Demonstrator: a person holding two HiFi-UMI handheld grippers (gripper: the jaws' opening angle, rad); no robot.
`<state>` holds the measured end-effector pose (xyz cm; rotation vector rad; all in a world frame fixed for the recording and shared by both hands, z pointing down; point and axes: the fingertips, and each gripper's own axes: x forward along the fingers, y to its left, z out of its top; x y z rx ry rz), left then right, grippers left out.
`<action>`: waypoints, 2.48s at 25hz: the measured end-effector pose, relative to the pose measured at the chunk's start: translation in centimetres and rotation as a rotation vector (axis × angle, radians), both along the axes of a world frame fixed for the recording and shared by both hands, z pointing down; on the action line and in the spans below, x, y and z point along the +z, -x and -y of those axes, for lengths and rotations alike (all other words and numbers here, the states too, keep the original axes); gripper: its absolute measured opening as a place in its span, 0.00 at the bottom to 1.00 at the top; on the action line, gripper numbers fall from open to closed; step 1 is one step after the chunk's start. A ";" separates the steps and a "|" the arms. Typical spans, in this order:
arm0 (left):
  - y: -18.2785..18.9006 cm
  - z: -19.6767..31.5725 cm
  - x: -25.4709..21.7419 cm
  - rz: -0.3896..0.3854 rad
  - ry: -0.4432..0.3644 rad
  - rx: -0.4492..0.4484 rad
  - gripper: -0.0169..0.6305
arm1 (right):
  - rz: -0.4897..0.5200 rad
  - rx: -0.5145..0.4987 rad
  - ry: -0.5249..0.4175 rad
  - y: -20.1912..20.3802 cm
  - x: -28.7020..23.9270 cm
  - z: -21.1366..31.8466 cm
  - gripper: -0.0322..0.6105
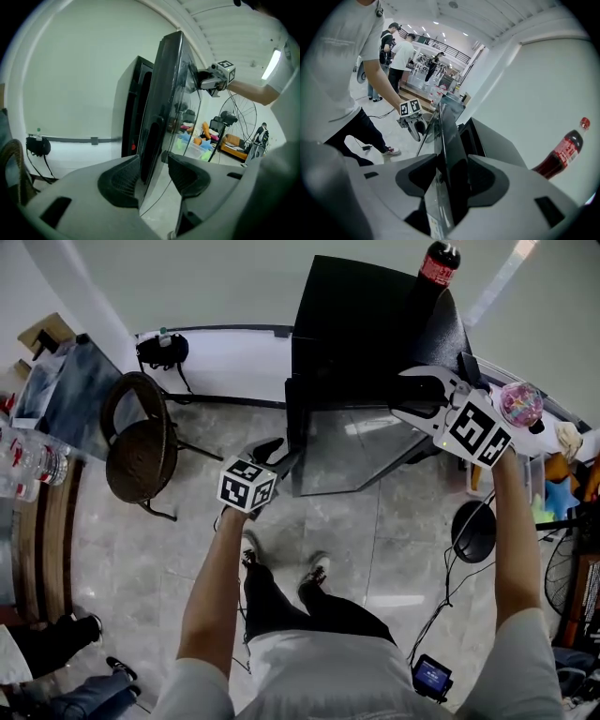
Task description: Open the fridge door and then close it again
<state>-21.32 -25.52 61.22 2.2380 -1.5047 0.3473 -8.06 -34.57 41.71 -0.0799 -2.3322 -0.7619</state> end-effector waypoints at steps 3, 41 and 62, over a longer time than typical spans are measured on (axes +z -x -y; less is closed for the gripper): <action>0.0 -0.5 -0.7 -0.009 -0.015 0.016 0.34 | 0.006 -0.008 -0.007 -0.1 0.0 0.0 0.37; -10.2 -8.0 -1.5 -0.073 -0.037 -0.020 0.38 | 0.243 -0.039 0.012 -8.1 -2.3 -6.9 0.39; -25.7 -15.0 -2.0 -0.103 -0.064 -0.014 0.38 | 0.590 0.251 0.431 -22.4 -1.4 -16.9 0.39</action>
